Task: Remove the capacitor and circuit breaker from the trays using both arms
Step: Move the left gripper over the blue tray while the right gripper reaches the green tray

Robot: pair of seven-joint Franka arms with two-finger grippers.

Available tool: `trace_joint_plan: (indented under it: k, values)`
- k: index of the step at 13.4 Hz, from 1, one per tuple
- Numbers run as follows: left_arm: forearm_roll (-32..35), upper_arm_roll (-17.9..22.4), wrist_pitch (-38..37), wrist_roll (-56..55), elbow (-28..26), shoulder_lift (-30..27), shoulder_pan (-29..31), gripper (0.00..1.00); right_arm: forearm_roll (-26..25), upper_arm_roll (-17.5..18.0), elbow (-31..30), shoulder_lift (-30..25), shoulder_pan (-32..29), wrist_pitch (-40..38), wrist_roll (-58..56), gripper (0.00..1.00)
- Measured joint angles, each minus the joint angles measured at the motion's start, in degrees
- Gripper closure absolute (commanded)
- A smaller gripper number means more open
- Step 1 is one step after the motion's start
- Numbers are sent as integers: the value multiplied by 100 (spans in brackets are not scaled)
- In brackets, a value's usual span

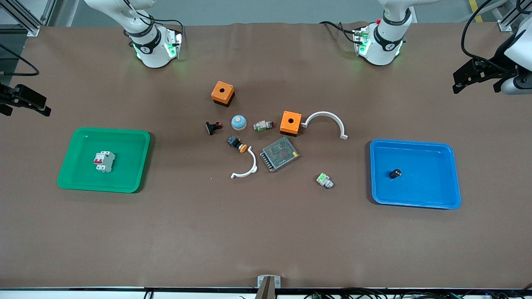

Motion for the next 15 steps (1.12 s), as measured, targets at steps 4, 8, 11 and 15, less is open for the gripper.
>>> trace_joint_plan:
  k: [4,8,11,15]
  values:
    - [0,2,0,0,5,10,12,0,0,0,0,0,0,0,0,0]
    - [14,4,27,0,106,328,21,0,0,0,4,1,0,0,0,0]
    - [295,-3,646,0,-10,867,18,0,0,0,8,5,0,0,0,0]
    - [352,-2,1718,-18,-702,1350,50,0,0,6,9,26,62,90,-1,0]
